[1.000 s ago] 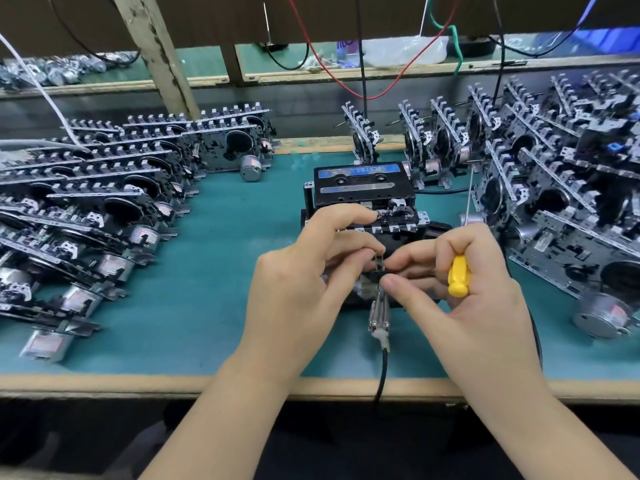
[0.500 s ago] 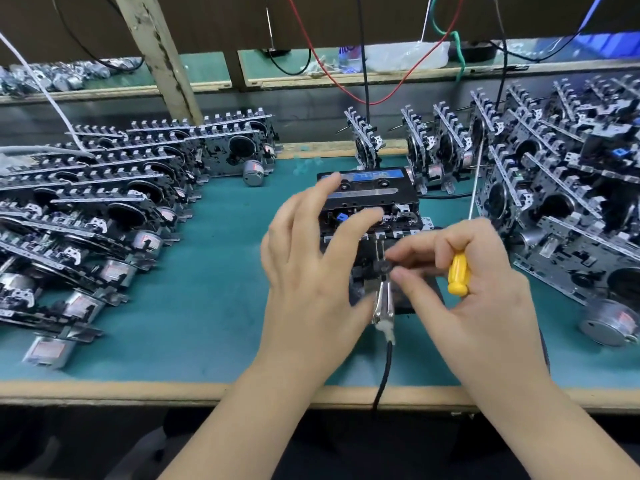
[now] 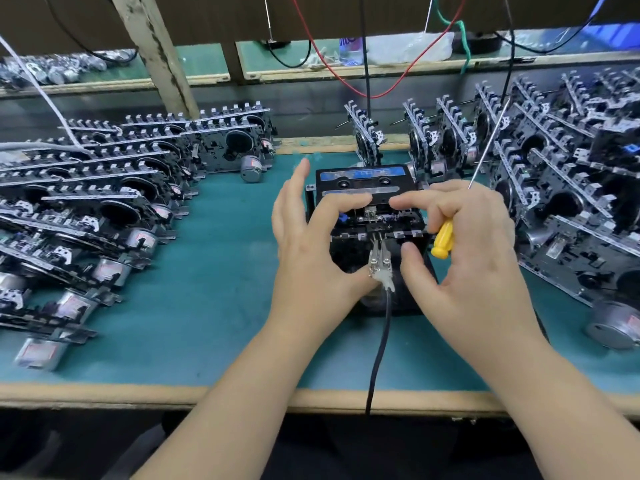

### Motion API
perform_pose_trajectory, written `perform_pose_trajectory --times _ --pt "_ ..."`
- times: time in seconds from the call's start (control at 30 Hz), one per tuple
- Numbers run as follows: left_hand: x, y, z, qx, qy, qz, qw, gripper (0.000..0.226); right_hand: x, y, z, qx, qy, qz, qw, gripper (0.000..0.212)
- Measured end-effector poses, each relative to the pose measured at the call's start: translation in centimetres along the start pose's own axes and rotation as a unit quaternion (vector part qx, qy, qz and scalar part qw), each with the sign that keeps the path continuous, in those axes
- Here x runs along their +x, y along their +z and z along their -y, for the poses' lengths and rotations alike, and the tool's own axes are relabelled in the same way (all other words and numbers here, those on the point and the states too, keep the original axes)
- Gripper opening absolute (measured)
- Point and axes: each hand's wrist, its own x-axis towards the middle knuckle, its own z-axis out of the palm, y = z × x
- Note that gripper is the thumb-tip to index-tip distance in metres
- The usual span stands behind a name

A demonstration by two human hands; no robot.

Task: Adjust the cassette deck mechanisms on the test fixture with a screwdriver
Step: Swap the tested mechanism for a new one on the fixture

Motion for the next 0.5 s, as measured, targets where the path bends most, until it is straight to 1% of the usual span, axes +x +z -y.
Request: perform_pose_trajectory --times 0.1,0.2,0.33,0.47,0.5 --pt "0.0 0.0 0.1 -0.039 -0.005 0.014 0.999 0.056 -0.3 -0.1 0.1 0.005 -0.011 -0.013 1.0 0.045" --pt "0.0 -0.1 -0.1 -0.039 -0.001 0.018 0.999 0.056 -1.1 0.2 0.5 0.026 -0.022 -0.025 0.999 0.045" --pt "0.0 -0.1 -0.3 -0.038 0.005 0.022 0.999 0.052 -1.6 0.6 0.7 0.04 -0.002 -0.047 0.998 0.03" --pt "0.1 0.2 0.3 -0.034 0.026 0.003 0.999 0.06 -2.2 0.4 1.1 0.042 -0.005 -0.071 0.997 0.016" --pt "0.0 0.3 0.6 -0.039 0.025 0.002 0.999 0.06 -2.1 0.5 0.9 0.037 -0.003 -0.094 0.995 0.02"
